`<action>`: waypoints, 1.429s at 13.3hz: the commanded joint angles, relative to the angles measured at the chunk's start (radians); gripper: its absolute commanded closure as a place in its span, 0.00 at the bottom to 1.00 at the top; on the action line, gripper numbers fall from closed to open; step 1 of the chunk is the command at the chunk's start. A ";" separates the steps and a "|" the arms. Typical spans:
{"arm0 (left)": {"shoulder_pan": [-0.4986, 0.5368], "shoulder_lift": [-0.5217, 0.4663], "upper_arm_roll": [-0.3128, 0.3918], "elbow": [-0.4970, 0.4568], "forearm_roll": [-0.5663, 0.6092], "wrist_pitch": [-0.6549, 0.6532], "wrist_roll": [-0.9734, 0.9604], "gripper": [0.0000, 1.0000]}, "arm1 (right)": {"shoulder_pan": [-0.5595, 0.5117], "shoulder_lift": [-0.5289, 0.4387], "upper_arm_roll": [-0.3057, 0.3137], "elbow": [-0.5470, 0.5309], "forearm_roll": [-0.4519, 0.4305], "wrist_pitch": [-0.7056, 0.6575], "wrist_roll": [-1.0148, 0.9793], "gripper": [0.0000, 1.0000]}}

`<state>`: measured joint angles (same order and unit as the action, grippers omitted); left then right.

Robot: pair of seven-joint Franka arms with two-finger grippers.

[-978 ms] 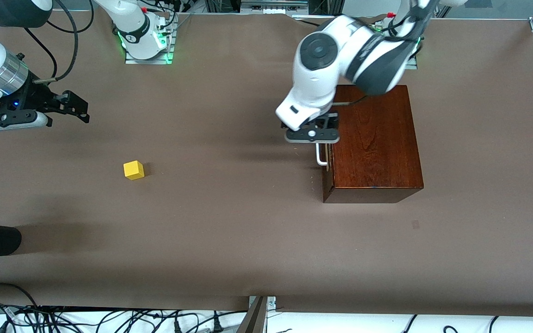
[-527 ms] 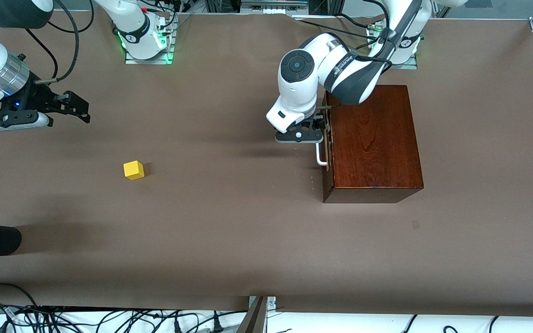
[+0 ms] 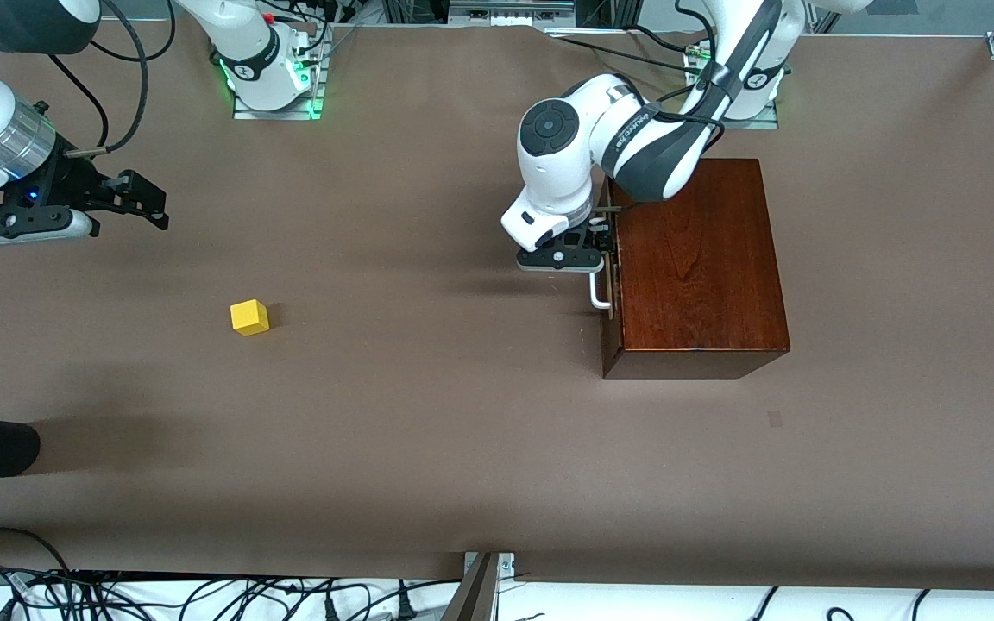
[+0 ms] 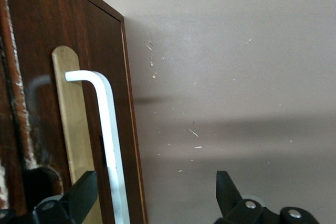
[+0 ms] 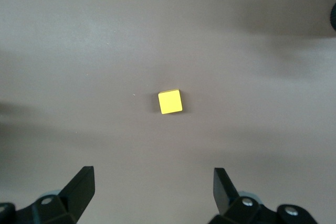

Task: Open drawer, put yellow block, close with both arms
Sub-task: 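Reach the left gripper to the white drawer handle and grasp it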

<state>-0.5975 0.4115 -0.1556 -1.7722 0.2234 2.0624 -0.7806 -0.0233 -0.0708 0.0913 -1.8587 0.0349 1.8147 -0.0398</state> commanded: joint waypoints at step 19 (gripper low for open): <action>0.002 0.041 0.013 -0.006 0.045 0.065 -0.006 0.00 | -0.010 -0.014 0.008 -0.025 -0.010 0.014 0.000 0.00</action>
<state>-0.5955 0.4514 -0.1439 -1.7778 0.2400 2.1193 -0.7805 -0.0233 -0.0708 0.0913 -1.8674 0.0349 1.8176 -0.0398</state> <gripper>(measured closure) 0.000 0.000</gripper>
